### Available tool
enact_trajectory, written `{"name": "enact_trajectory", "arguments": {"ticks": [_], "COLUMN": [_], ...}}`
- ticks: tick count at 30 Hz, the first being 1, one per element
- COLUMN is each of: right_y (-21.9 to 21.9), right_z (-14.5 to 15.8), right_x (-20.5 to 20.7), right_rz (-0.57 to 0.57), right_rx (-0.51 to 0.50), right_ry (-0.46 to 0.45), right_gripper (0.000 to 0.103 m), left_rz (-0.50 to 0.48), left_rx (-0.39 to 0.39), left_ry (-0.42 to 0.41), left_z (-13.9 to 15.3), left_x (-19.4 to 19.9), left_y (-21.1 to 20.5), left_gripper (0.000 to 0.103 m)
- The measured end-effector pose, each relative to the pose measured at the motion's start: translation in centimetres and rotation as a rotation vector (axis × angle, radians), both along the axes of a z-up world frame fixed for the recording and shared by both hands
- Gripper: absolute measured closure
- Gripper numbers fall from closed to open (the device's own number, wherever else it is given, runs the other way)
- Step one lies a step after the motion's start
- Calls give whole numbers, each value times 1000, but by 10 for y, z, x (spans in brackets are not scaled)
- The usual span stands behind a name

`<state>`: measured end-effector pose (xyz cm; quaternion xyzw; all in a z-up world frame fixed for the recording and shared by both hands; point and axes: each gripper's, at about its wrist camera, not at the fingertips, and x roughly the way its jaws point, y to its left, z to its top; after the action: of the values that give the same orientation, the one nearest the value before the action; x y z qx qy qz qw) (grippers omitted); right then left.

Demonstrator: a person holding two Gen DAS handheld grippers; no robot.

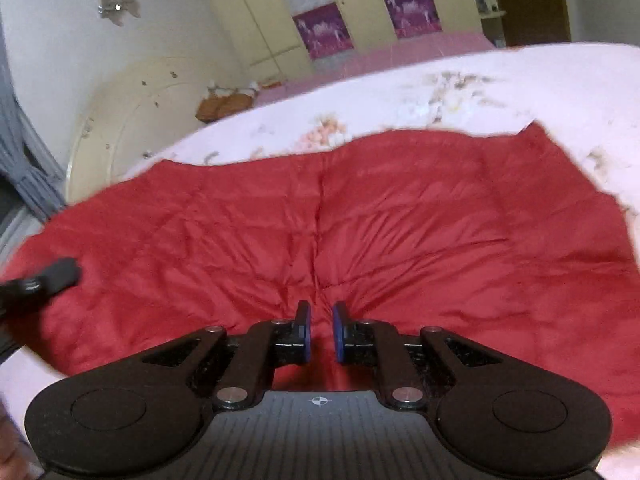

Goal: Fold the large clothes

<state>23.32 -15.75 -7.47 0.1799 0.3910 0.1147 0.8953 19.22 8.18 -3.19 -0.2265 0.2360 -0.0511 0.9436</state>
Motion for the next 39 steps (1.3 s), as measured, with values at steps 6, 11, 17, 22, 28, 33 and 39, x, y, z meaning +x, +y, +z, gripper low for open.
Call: {"name": "enact_trajectory", "arguments": {"ticks": [6, 11, 17, 22, 28, 33, 39], "right_y": [5, 6, -35, -120, -191, -230, -269], "right_z": [-24, -54, -37, -19, -20, -24, -6], "right_x": [-17, -3, -15, -32, -39, -50, -70], "right_rz": [60, 64, 17, -115, -212, -265, -312], "right_rx": [29, 54, 157, 162, 197, 240, 236], "right_ry": [92, 112, 44, -30, -32, -14, -97], "right_gripper": [90, 97, 96, 96, 96, 96, 5], "left_rz": [-82, -179, -230, -245, -337, -459, -633], "left_rx": [43, 141, 230, 252, 313, 346, 169], "left_ry": [-39, -82, -95, -80, -16, 104, 187], "left_z": [12, 27, 37, 38, 24, -21, -23], "left_x": [-2, 0, 10, 23, 47, 73, 65], "left_y": [-21, -60, -108, -149, -212, -263, -266], "left_gripper": [81, 81, 81, 81, 81, 75, 19]}}
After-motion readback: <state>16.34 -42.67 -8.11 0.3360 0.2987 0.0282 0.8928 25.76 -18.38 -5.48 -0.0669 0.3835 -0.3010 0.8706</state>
